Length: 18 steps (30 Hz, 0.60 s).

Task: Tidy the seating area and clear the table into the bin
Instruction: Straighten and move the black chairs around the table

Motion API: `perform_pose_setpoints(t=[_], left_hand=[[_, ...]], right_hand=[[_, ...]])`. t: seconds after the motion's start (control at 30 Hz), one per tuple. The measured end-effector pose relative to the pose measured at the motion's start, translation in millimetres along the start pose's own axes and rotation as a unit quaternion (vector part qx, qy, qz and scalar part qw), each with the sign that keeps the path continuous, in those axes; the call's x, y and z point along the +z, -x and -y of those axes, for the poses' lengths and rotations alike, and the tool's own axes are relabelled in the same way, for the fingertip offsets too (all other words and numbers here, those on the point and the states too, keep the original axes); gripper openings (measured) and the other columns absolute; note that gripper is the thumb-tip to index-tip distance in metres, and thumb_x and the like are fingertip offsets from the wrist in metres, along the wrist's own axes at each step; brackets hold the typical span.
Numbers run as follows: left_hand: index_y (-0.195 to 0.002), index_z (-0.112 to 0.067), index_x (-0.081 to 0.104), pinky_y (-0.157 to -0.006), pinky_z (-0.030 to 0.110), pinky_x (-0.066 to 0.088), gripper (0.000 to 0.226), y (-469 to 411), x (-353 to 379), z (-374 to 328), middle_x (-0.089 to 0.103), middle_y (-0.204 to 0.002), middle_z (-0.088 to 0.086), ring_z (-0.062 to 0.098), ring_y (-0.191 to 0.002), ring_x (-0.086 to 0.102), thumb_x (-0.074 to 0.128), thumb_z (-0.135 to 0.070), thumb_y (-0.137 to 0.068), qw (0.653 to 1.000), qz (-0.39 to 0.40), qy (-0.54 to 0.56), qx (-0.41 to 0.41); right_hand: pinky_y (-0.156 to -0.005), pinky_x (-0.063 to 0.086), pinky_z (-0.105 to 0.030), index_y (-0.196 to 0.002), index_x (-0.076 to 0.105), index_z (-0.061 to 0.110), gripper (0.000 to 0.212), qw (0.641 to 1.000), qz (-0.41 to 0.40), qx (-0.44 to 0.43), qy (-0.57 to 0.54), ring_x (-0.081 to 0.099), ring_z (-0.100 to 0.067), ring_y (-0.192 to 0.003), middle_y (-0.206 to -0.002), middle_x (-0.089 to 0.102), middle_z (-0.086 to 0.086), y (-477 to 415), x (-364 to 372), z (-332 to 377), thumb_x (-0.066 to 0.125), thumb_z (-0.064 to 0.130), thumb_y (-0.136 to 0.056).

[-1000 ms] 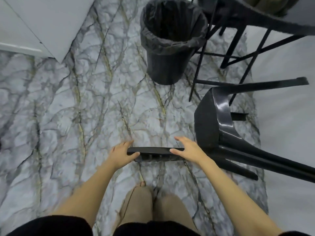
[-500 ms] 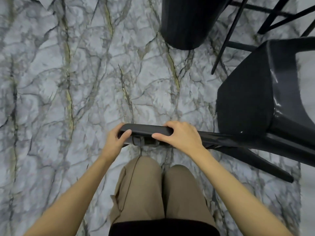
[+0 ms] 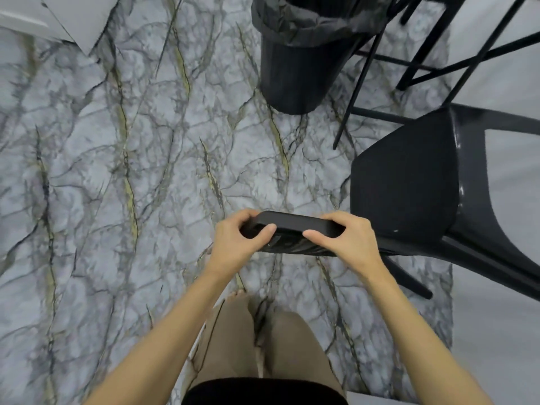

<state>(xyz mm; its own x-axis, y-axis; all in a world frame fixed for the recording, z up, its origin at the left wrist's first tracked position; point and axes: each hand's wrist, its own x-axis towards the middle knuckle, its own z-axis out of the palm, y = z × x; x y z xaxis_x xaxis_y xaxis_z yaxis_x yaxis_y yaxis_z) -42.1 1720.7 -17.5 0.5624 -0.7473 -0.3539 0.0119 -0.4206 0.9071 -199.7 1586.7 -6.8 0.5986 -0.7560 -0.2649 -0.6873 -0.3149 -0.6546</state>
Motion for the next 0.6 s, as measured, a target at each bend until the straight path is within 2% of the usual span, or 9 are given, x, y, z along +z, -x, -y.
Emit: perform_pose_setpoints(t=[0.07,0.1,0.17,0.2,0.3,0.4,0.47,0.53,0.6], left_hand=[[-0.077,-0.025,0.065,-0.071,0.043,0.054,0.032,15.4,2.4,-56.1,0.069,-0.075,0.005,0.021,-0.075,0.065,0.059,-0.053,-0.062,0.999,0.009,-0.028,0.024],[-0.078,-0.022,0.066,-0.07,0.046,0.055,0.036,23.0,3.1,-83.1,0.07,-0.074,0.008,0.024,-0.074,0.065,0.059,-0.054,-0.062,0.998,0.01,-0.045,0.04],[-0.079,-0.022,0.067,-0.067,0.046,0.055,0.041,37.8,3.1,-134.2,0.071,-0.071,0.006,0.022,-0.07,0.066,0.057,-0.058,-0.061,0.995,0.004,-0.077,0.068],[-0.079,-0.024,0.067,-0.066,0.044,0.055,0.042,44.9,1.9,-158.0,0.071,-0.069,0.003,0.019,-0.068,0.067,0.056,-0.059,-0.06,0.993,-0.002,-0.093,0.079],[-0.079,-0.028,0.067,-0.062,0.031,0.053,0.047,64.2,-3.7,-219.8,0.068,-0.063,-0.008,0.012,-0.064,0.066,0.048,-0.064,-0.058,0.976,-0.035,-0.171,0.132],[-0.077,-0.029,0.068,-0.051,0.015,0.037,0.046,79.9,-7.5,-268.6,0.067,-0.058,-0.008,0.01,-0.058,0.062,0.046,-0.064,-0.059,0.94,-0.074,-0.249,0.221],[-0.076,-0.029,0.069,-0.05,0.009,0.03,0.042,91.1,-7.6,-291.3,0.068,-0.057,-0.009,0.008,-0.054,0.06,0.048,-0.062,-0.061,0.912,-0.072,-0.29,0.28],[-0.076,-0.03,0.069,-0.049,0.008,0.028,0.041,103.8,-8.3,-303.0,0.069,-0.057,-0.009,0.009,-0.055,0.063,0.048,-0.062,-0.062,0.894,-0.058,-0.318,0.31],[-0.077,-0.031,0.068,-0.049,0.008,0.027,0.041,117.0,-8.6,-306.7,0.069,-0.058,-0.009,0.011,-0.055,0.064,0.047,-0.062,-0.063,0.89,-0.044,-0.325,0.318]], right_hand=[[-0.077,0.054,-0.035,-0.085,0.07,0.022,0.039,0.998,-0.017,0.013,-0.055,0.065,-0.014,-0.082,-0.084,0.071,0.003,16.7,-41.3,17.0,0.076,0.053,-0.061],[-0.075,0.053,-0.029,-0.082,0.069,0.026,0.038,0.996,-0.027,0.015,-0.084,0.064,-0.009,-0.08,-0.082,0.07,0.005,24.9,-60.2,25.8,0.074,0.055,-0.058],[-0.069,0.047,-0.011,-0.075,0.064,0.034,0.031,0.99,-0.055,0.013,-0.13,0.061,0.003,-0.074,-0.078,0.067,0.012,39.8,-93.6,46.6,0.066,0.057,-0.055],[-0.066,0.044,-0.008,-0.073,0.063,0.036,0.026,0.986,-0.071,0.008,-0.148,0.06,0.006,-0.072,-0.075,0.066,0.015,45.9,-107.3,56.9,0.065,0.056,-0.056],[-0.064,0.043,-0.008,-0.07,0.064,0.033,0.02,0.973,-0.121,-0.017,-0.195,0.06,0.002,-0.069,-0.066,0.068,0.015,62.9,-138.9,85.1,0.066,0.05,-0.06],[-0.062,0.043,-0.011,-0.072,0.066,0.029,0.02,0.953,-0.172,-0.04,-0.246,0.059,0.0,-0.066,-0.069,0.068,0.019,81.3,-158.3,105.5,0.065,0.047,-0.063],[-0.061,0.042,-0.012,-0.073,0.066,0.026,0.033,0.936,-0.203,-0.047,-0.283,0.057,-0.001,-0.065,-0.068,0.067,0.016,97.8,-164.3,112.5,0.067,0.057,-0.062],[-0.06,0.041,-0.013,-0.074,0.066,0.025,0.049,0.924,-0.221,-0.059,-0.305,0.056,0.0,-0.065,-0.068,0.066,0.015,114.6,-166.7,120.9,0.061,0.073,-0.063],[-0.064,0.042,-0.012,-0.075,0.065,0.029,0.047,0.916,-0.236,-0.081,-0.314,0.057,0.0,-0.068,-0.071,0.066,0.018,126.0,-172.2,135.7,0.058,0.075,-0.066]])
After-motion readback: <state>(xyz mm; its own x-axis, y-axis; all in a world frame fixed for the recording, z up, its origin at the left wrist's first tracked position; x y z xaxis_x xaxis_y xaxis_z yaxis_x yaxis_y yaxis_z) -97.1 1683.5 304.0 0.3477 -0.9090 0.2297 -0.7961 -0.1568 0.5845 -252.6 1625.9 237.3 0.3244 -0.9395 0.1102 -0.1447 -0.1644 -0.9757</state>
